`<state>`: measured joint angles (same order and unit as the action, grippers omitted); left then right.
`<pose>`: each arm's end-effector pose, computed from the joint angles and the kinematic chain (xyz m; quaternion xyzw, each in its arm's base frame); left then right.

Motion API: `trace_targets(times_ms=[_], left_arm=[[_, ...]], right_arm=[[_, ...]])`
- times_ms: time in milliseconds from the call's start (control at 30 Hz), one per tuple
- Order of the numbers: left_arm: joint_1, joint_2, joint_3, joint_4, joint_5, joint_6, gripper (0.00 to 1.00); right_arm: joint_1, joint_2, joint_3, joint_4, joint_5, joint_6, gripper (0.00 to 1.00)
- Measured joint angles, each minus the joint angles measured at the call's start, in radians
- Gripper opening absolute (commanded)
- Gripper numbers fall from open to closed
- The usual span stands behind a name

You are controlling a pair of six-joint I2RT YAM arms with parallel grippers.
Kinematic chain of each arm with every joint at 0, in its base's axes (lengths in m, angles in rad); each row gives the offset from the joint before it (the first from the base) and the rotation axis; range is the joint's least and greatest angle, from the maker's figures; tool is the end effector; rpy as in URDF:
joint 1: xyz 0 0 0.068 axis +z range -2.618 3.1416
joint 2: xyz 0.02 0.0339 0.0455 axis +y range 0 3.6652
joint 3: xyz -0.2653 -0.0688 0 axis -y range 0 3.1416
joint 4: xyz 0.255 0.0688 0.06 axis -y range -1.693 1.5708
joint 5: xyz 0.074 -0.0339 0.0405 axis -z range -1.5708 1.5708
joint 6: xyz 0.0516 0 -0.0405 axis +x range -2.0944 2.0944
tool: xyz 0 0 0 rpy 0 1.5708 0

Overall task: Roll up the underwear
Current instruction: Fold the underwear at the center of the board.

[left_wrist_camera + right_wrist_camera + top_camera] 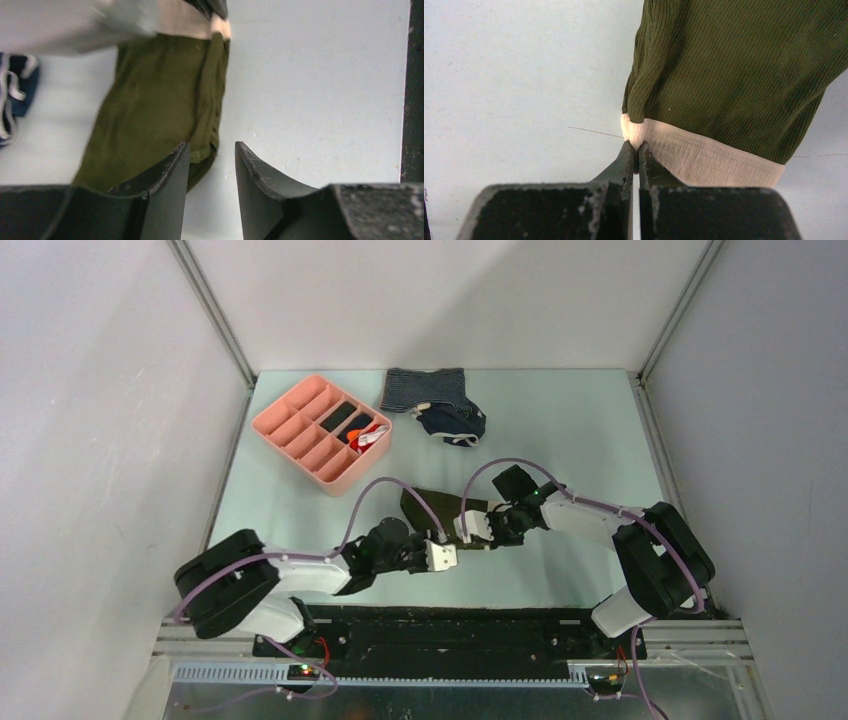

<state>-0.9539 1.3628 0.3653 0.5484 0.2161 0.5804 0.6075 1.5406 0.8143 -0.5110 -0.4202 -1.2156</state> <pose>0.1449 -0.2234 0.1374 0.6256 0.5662 -0.1879 0.5027 0.2196 0.1783 0.1398 -0.7836 0.5634 0.1476 0.2165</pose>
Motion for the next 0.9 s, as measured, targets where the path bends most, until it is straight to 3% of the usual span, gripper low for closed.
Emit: trace_targets(times_ms=[167,467,567,600,733,900], left_arm=[[0.000,0.103,0.003,-0.007,0.005,-0.016,0.44],[0.000,0.151,0.041,0.005,0.005,-0.032,0.41],[0.000,0.165,0.055,0.000,0.008,-0.031,0.29],[0.000,0.173,0.061,-0.002,0.010,-0.030,0.19],[0.001,0.201,0.077,0.002,0.013,-0.024,0.01],[0.002,0.196,0.076,-0.002,0.002,-0.033,0.00]], right_arm=[[0.000,0.000,0.000,0.003,0.002,0.013,0.00],[0.000,0.000,0.000,0.006,0.002,0.031,0.00],[0.000,0.000,0.000,0.007,0.002,0.034,0.00],[0.000,0.000,0.000,0.007,0.002,0.035,0.00],[0.000,0.000,0.000,0.008,0.002,0.039,0.00],[0.000,0.000,0.000,0.009,0.003,0.051,0.00]])
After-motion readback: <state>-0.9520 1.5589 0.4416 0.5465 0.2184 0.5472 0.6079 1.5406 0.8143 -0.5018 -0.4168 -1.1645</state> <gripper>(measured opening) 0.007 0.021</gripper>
